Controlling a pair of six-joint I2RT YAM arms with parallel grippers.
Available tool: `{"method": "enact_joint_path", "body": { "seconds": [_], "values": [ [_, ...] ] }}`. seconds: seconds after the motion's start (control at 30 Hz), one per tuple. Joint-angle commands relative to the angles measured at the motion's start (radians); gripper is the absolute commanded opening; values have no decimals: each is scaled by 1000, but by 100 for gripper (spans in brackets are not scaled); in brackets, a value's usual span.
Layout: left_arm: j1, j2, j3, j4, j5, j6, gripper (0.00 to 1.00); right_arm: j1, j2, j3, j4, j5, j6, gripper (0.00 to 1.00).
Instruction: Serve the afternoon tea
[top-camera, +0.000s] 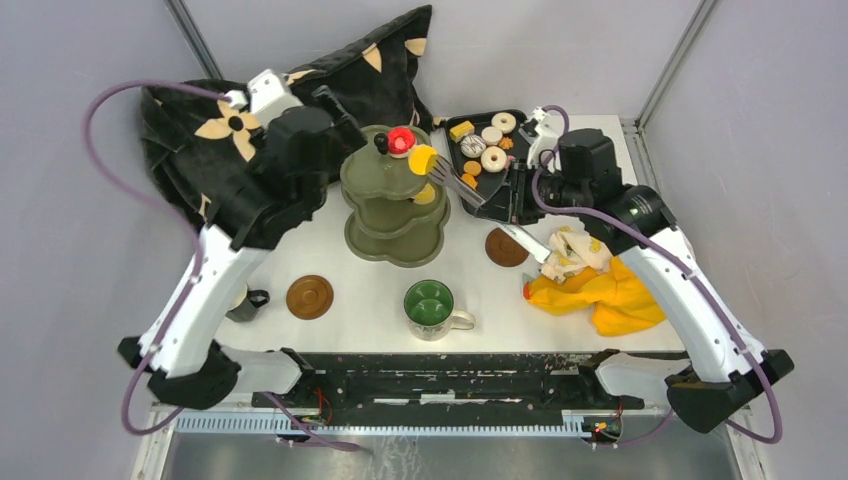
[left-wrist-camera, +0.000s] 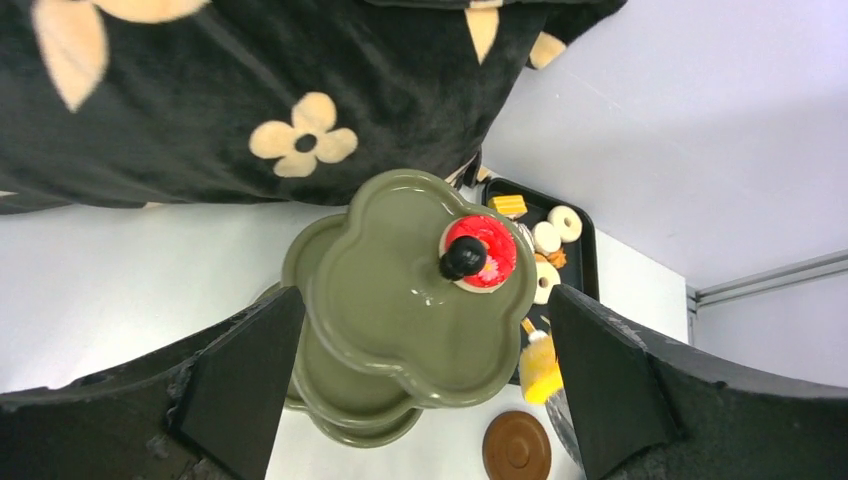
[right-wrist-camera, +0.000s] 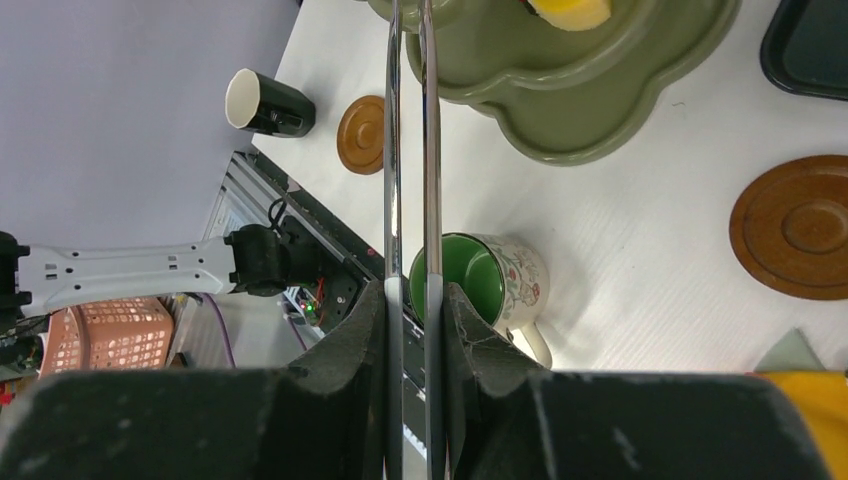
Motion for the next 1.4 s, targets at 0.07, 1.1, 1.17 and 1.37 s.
{"method": "enact_joint_path", "body": {
  "seconds": [0.07,1.1,1.17,1.37],
  "values": [
    [17,-188,-162,96,-23,123,99,63,69,59,139,59,21,1],
    [31,-260,-269,101,15,185,99,135,152,113,124,151,27,42],
    [31,-255,-266,97,22,192,99,135,136,128,110,171,17,41],
    [32,-252,-263,98,33,195,99,136,93,169,53,278,-18,45]
  ]
}}
